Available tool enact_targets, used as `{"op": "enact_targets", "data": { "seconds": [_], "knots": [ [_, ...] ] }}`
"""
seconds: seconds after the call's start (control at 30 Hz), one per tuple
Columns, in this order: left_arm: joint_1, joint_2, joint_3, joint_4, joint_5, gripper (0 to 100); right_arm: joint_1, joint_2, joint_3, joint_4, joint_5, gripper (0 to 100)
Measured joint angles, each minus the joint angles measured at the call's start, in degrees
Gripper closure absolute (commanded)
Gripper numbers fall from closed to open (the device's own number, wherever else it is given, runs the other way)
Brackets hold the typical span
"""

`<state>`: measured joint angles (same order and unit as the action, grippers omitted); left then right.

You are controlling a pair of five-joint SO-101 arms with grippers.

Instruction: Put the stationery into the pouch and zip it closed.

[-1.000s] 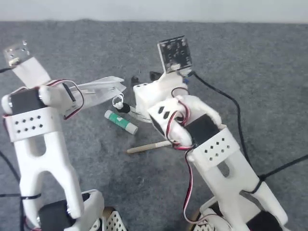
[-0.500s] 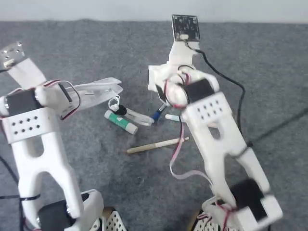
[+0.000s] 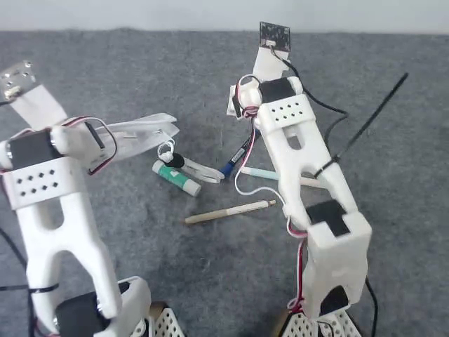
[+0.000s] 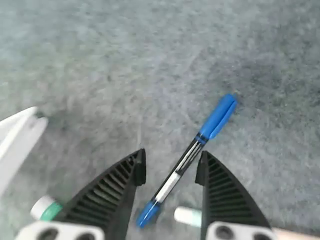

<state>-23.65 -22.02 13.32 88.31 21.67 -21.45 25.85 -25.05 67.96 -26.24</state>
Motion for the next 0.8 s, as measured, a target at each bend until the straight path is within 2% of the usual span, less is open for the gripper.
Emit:
{"op": "enact_targets", "data": {
  "seconds": [0.5, 0.8],
  "knots": [
    [0.0, 0.0, 0.0, 0.0, 0.0, 98, 1.58, 19.78, -19.25, 6.95, 0.0, 84.3],
    [0.0, 0.0, 0.0, 0.0, 0.0, 98, 2.73, 28.04, -26.02, 11.52, -1.14, 84.3]
  ]
}}
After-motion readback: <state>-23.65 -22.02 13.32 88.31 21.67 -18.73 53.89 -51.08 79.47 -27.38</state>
